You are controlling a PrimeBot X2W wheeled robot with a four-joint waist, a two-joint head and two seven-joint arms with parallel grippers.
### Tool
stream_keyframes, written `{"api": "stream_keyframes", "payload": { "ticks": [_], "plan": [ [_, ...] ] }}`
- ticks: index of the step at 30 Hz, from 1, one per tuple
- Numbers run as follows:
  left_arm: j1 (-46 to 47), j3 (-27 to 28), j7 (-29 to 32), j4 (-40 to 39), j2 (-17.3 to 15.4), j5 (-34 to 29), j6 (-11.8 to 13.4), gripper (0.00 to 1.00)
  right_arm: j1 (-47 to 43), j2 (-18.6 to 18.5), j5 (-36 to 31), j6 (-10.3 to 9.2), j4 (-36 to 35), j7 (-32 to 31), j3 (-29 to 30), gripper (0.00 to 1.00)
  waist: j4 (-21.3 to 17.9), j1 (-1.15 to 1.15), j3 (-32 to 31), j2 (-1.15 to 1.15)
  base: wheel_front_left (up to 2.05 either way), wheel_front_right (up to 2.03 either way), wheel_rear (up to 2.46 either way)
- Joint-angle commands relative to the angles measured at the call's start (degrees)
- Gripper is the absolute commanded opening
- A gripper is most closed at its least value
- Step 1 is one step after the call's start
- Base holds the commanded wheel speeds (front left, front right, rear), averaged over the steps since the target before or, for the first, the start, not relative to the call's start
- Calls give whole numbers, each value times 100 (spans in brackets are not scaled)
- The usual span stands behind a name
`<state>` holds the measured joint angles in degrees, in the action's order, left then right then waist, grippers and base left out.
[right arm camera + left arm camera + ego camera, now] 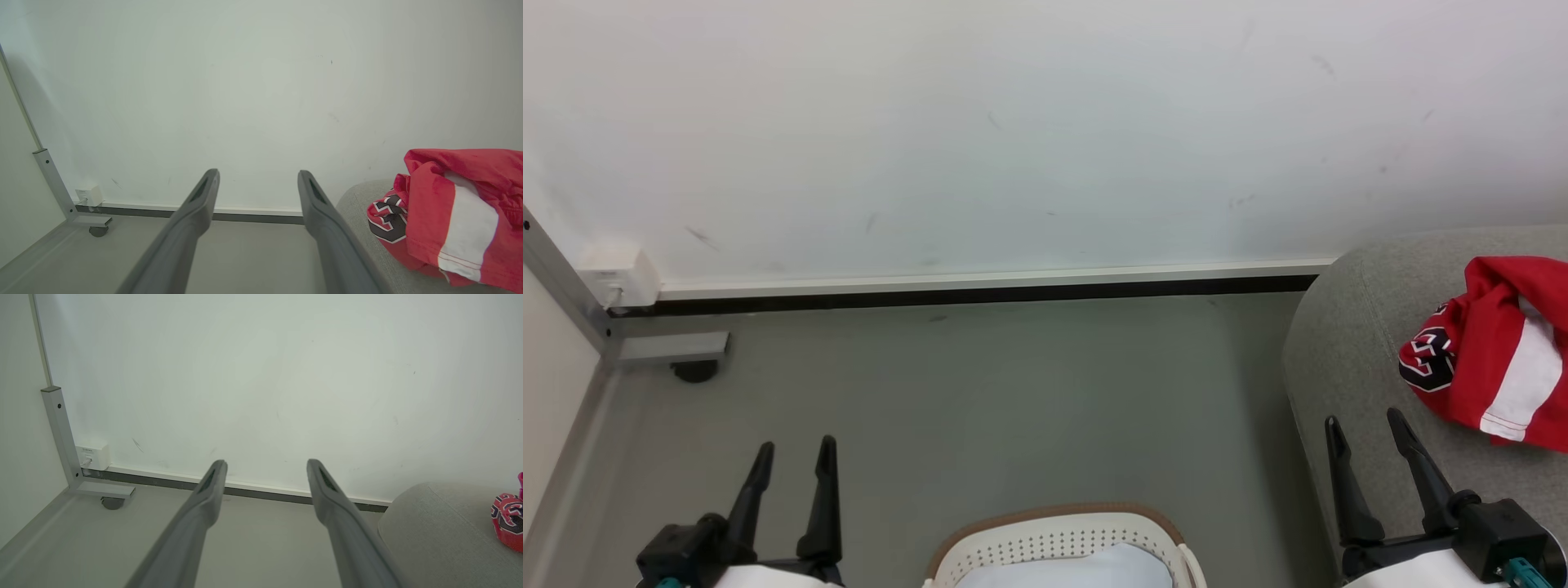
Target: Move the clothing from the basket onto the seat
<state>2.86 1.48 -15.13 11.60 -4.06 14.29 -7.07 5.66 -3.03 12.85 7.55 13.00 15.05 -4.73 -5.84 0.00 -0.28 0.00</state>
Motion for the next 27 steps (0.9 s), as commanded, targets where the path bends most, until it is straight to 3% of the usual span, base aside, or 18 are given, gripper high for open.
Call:
{"api": "stream_keyframes", "payload": {
  "ticks": [1,10,11,15,27],
  "plan": [
    [35,27,-1,23,11,-64,-23,100,28,9,-7,-13,-16,17,3,100,-3,0,-2,0,0,0,0],
    [50,102,-1,112,43,-119,-41,100,46,12,36,-13,39,16,-78,100,-27,0,-24,0,0,0,0],
    [16,88,0,113,37,-45,-31,0,5,10,34,0,24,0,-81,0,-28,0,-25,0,0,0,0],
    [-83,70,20,295,71,11,-31,0,-126,18,80,0,172,-18,-91,0,-28,0,-26,0,0,0,0],
    [3,153,380,292,75,1270,-33,0,-93,-43,1424,-1,149,-303,34,0,32,0,-19,0,0,0,0]
  ]
}}
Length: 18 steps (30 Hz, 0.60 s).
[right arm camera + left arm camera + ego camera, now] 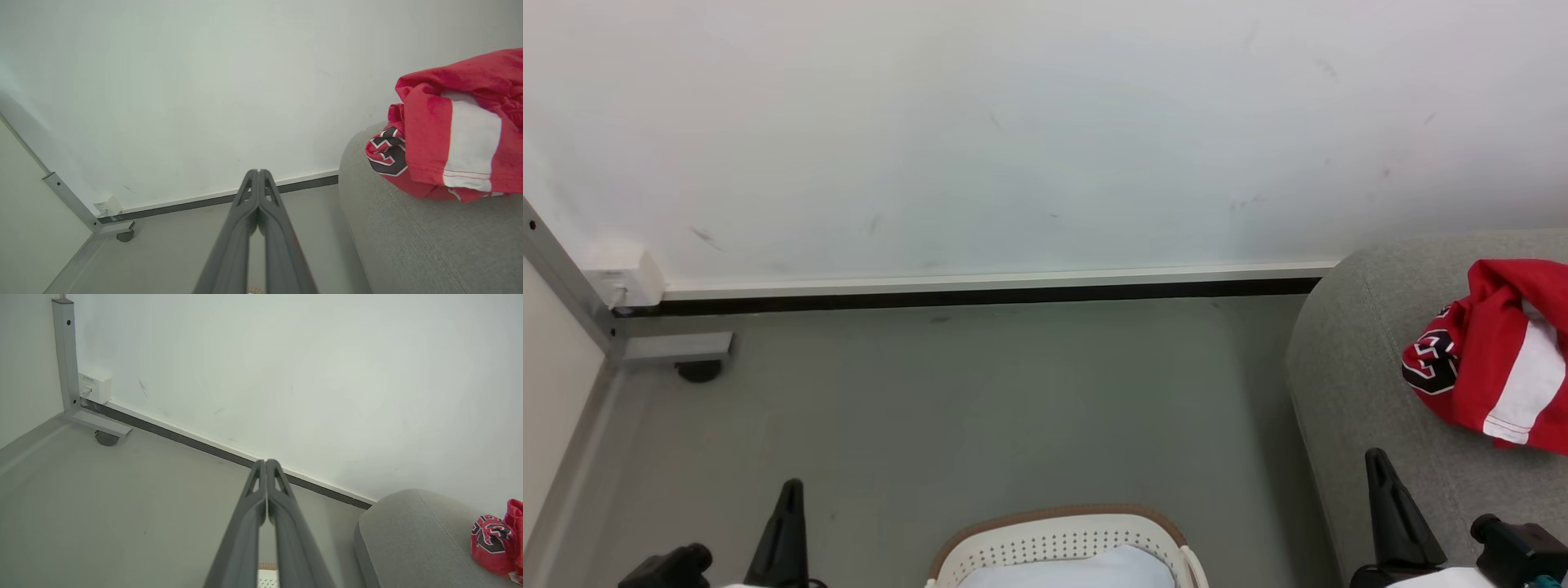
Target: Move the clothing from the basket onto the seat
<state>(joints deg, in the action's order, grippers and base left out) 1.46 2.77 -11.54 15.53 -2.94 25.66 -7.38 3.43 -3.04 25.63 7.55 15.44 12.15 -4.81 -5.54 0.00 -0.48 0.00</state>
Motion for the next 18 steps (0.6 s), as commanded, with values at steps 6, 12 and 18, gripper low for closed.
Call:
{"api": "stream_keyframes", "payload": {
  "ticks": [6,12,18],
  "plan": [
    [171,48,169,-116,-34,704,-3,0,149,-64,741,-2,-102,-148,101,0,31,0,4,0,0,0,0],
    [200,76,309,-124,-32,1229,-4,0,166,-82,1295,-2,-109,-272,161,0,60,0,7,0,0,0,0],
    [231,103,447,-129,-30,1728,-5,0,180,-96,1804,-3,-116,-394,223,0,89,0,11,0,0,0,0]
  ]
}}
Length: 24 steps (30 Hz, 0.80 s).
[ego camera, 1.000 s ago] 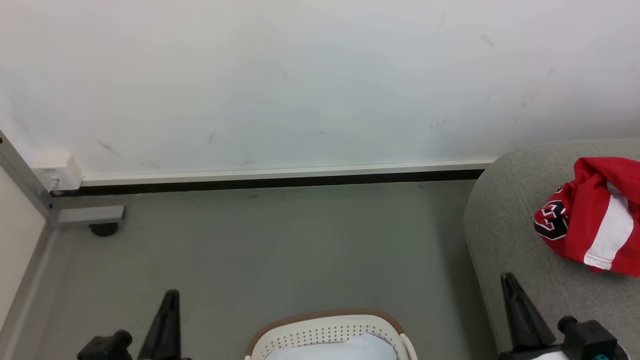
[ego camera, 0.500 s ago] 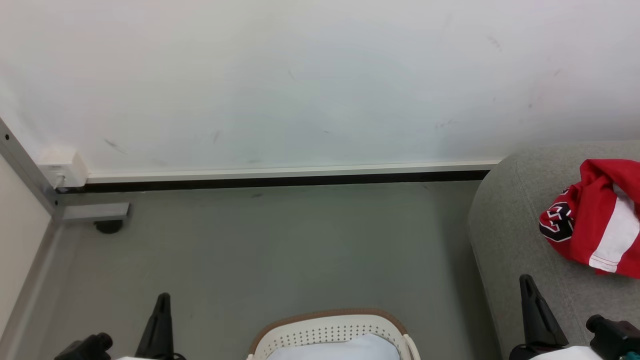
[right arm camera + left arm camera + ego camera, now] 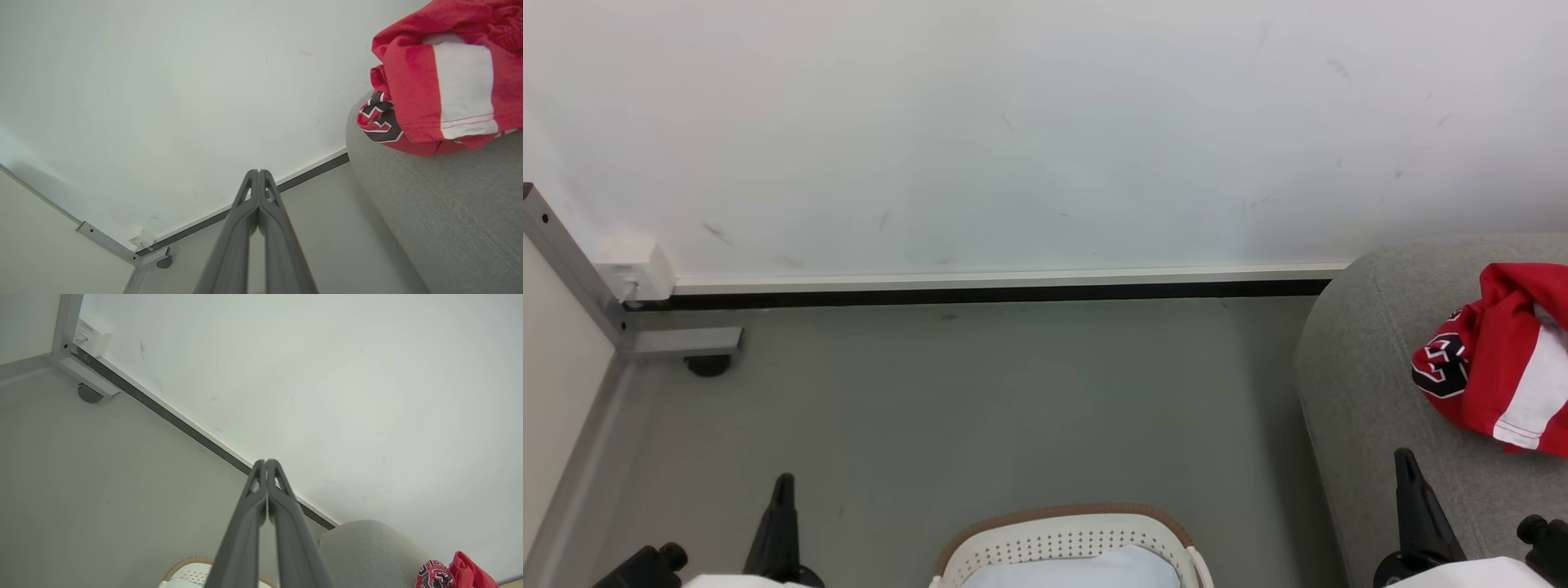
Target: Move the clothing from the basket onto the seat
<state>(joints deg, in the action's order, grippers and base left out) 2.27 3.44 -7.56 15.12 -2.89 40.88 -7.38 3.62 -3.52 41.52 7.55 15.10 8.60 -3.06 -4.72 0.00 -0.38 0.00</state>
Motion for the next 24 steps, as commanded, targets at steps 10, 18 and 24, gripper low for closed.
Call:
{"api": "stream_keyframes", "payload": {
  "ticks": [10,18,24],
  "plan": [
    [194,81,256,-96,-31,967,-6,0,183,-65,993,-4,-93,-231,145,0,56,0,7,0,0,0,0],
    [226,112,410,-100,-28,1504,-8,0,190,-74,1555,-5,-101,-374,224,0,95,0,11,0,0,0,0],
    [246,130,502,-100,-26,1825,-8,0,200,-78,1887,-5,-106,-458,271,0,120,0,14,0,0,0,0]
  ]
}}
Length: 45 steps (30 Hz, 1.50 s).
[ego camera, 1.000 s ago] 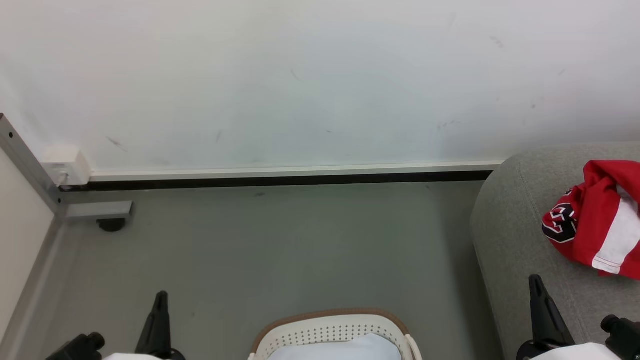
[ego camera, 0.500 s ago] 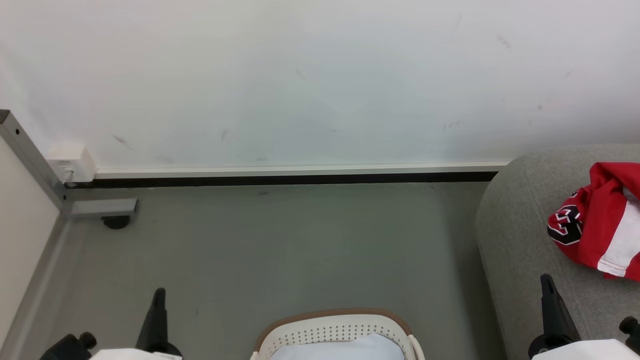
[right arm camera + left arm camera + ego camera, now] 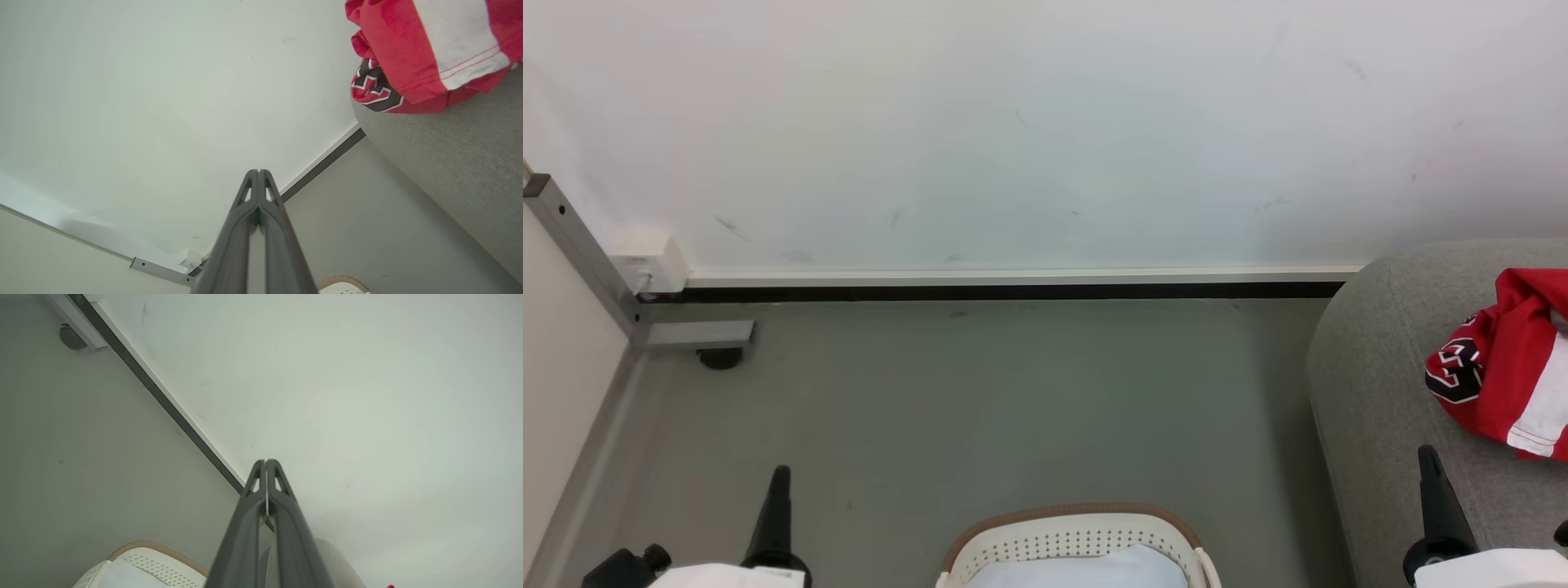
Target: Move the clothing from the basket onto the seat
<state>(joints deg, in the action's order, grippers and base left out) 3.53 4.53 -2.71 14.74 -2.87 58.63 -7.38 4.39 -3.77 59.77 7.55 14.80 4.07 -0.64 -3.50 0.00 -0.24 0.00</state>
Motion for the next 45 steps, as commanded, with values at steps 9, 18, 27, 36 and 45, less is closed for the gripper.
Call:
{"api": "stream_keyframes", "payload": {
  "ticks": [9,18,27,36,45],
  "plan": [
    [157,53,165,-66,-25,608,-10,0,139,-57,610,-6,-84,-158,110,0,43,0,5,0,0,0,0],
    [180,84,308,-70,-22,1089,-11,0,156,-58,1113,-7,-87,-295,193,0,87,0,10,0,0,0,0],
    [205,112,429,-71,-19,1557,-13,0,169,-56,1574,-8,-93,-423,265,0,131,0,15,0,0,0,0],
    [231,139,553,-73,-16,1995,-14,0,173,-51,1998,-8,-96,-547,342,0,175,0,20,0,0,0,0],
    [245,160,670,-74,-13,2399,-16,0,179,-45,2398,-9,-98,-660,410,0,219,0,26,0,0,0,0]
  ]
}}
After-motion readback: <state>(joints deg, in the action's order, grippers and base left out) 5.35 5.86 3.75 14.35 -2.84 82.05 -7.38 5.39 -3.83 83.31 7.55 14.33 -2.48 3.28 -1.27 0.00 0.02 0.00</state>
